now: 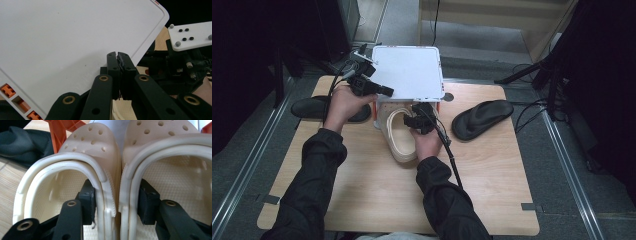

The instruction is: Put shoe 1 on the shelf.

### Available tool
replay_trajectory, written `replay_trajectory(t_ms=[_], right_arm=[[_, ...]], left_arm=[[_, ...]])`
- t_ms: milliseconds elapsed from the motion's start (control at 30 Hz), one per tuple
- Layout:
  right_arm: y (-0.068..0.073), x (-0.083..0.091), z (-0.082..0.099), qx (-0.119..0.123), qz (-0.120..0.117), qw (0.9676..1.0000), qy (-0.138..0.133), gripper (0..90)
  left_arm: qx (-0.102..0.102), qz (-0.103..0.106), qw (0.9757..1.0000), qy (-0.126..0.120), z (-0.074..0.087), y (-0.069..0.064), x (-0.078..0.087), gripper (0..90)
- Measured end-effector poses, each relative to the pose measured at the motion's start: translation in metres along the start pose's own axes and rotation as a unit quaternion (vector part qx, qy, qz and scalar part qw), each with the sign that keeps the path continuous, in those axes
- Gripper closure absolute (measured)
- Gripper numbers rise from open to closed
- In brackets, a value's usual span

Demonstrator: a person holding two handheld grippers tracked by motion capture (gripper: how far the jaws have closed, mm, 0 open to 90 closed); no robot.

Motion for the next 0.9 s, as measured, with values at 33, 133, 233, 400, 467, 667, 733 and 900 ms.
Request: replay_trajectory(t_ms=[33,133,233,400,467,667,733,900], right_arm=[[0.0,0.0,0.0,0.0,-0.002,1.0,0.0,55.4],[0.0,0.002,0.0,-0.015,-0.012,0.9998,0.002,51.7],[0.0,0.004,0.001,-0.013,-0.016,0.9998,0.008,50.8],[0.002,0.012,0.001,-0.001,-0.017,0.9998,0.005,50.3],[0.002,0.017,-0.001,-0.004,-0.022,0.9997,0.005,50.1],[0.001,0.035,-0.002,-0.004,-0.038,0.9992,0.005,52.4],[0.001,0.042,0.0,0.0,-0.045,0.999,0.008,53.6],[0.002,0.063,0.007,0.016,-0.064,0.9978,0.005,59.2]], left_arm=[[0.001,0.001,1.0,0.0,0.0,0.0,0.0,88.6],[0.002,0.003,1.0,-0.001,0.0,0.0,0.0,88.6],[0.002,0.003,1.0,-0.001,0.0,0.0,0.0,88.6],[0.002,0.002,1.0,-0.001,0.0,0.0,0.0,88.6],[0.002,0.002,1.0,-0.001,0.0,0.0,0.0,88.6],[0.003,0.003,1.0,-0.001,0.0,0.0,0.0,88.6],[0.004,0.002,1.0,-0.001,0.0,0.0,0.0,88.6],[0.002,0.002,1.0,0.0,0.0,0.0,0.0,88.6]])
Point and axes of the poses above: each handheld gripper's, and its own axes: x roughly backward along the jaws, z roughly out of its underside, y roughly to its left, the point moved 10 cm from there along -x, roughly forward along the jaws, and after that the axes turned 15 degrees about -y, right-handed, at the moved point
